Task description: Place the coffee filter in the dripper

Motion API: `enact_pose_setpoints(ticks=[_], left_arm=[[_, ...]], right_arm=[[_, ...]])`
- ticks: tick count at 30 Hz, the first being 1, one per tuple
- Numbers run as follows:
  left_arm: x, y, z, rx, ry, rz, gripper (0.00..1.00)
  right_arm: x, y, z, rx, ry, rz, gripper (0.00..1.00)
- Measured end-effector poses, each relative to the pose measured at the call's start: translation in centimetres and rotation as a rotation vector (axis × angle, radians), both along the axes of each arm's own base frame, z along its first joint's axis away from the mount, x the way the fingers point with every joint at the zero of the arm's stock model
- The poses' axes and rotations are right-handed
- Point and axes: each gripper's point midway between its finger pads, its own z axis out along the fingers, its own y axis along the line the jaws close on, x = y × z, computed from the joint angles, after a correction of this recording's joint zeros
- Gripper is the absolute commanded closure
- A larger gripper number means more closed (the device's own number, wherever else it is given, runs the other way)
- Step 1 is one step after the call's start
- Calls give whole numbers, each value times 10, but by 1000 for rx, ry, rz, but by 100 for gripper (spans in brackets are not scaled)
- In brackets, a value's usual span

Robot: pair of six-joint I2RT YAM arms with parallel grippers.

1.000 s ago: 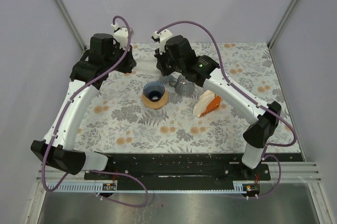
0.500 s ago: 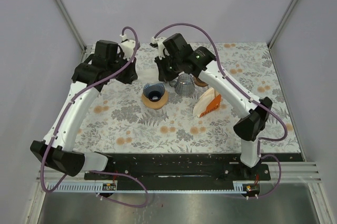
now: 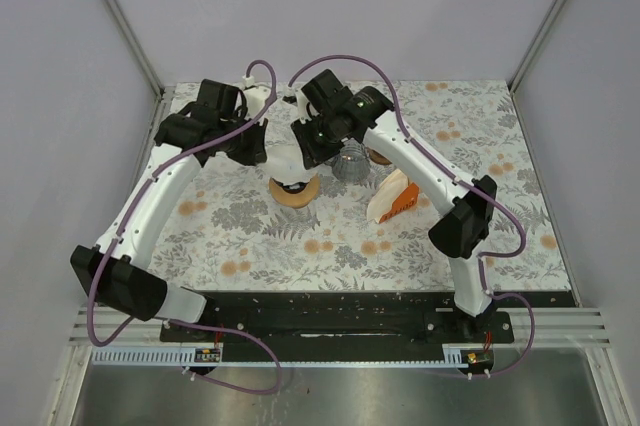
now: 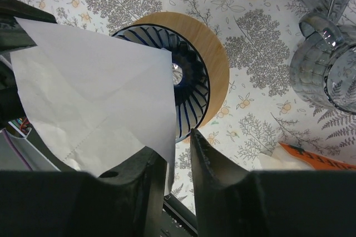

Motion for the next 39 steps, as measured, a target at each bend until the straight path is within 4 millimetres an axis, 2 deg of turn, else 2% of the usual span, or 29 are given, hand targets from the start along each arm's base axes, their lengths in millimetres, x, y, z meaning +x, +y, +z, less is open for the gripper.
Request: enact_pose_setpoints(ticks=[6,11,21,24,28,31,34,36,39], left_arm=[[5,-3,-13,8,39,-4,95],[6,-4,-18,9,57,-8,86],[7,-8,-23,0,75,-16,60],[8,-9,-23,-3,74,-14,48],[9,-10,-19,-9,67,-14,34],[12,-10,-9,-21,43,-12,29],[16,-8,0,-47,22,0,26],[18,-4,5,-66,13,19,25],[22,4,14,-106,-3,65,25]], right_arm=[[5,0,5,8,-17,2,56],[12,-1,11,21,-40,0,55],[27,-6,-2,12,-32,-24,55],[27,-5,-2,14,-32,-22,55],[29,-4,5,22,-50,-13,55],[34,0,21,55,-97,-6,55],[39,6,30,91,-131,-2,64],[39,11,31,113,-132,10,79],[34,18,23,133,-109,37,92]])
